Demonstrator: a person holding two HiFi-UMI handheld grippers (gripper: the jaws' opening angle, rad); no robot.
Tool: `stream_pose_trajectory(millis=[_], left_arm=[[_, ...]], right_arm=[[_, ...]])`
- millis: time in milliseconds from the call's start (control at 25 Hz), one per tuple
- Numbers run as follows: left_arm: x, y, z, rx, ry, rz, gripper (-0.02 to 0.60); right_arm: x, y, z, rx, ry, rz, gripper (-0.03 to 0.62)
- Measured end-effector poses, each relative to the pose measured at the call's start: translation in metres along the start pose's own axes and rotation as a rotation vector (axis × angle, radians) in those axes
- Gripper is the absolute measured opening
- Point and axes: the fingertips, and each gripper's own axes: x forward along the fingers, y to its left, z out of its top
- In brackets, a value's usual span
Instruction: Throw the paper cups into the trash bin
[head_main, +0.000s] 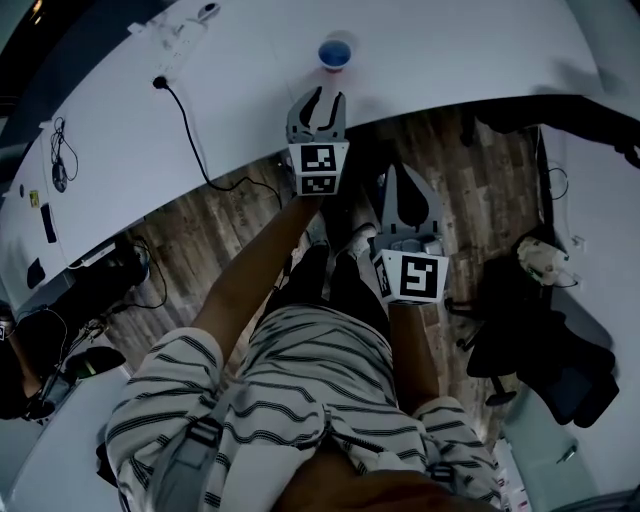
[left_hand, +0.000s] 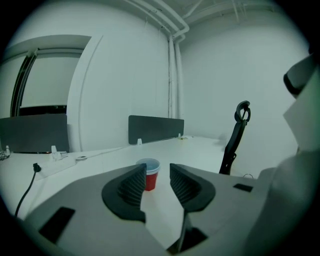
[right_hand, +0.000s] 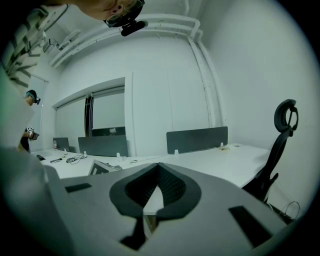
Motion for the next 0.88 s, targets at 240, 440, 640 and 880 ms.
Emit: stream_pose_trajectory(millis=[240, 440, 640, 880], left_arm=[[0.024, 0.007, -0.011, -0.003, 0.009, 0.018, 0.182], [0.044, 0.012, -0.022, 0.01, 0.026, 0.028, 0.227], [0.064, 0.022, -0.038, 0.012, 0.069, 0.04, 0.271], [0.087, 0.028, -0.051, 0.018, 0.1, 0.041, 0.295]], right_arm=[[0.004, -0.003, -0.01, -0.008, 0.016, 0.001, 0.009], [0.007, -0.004, -0.019, 0.0, 0.031, 0.007, 0.009], [0.012, -0.003, -0.028, -0.003, 0.047, 0.009, 0.009], [0.018, -0.005, -0.039, -0.016, 0.069, -0.003, 0.009]])
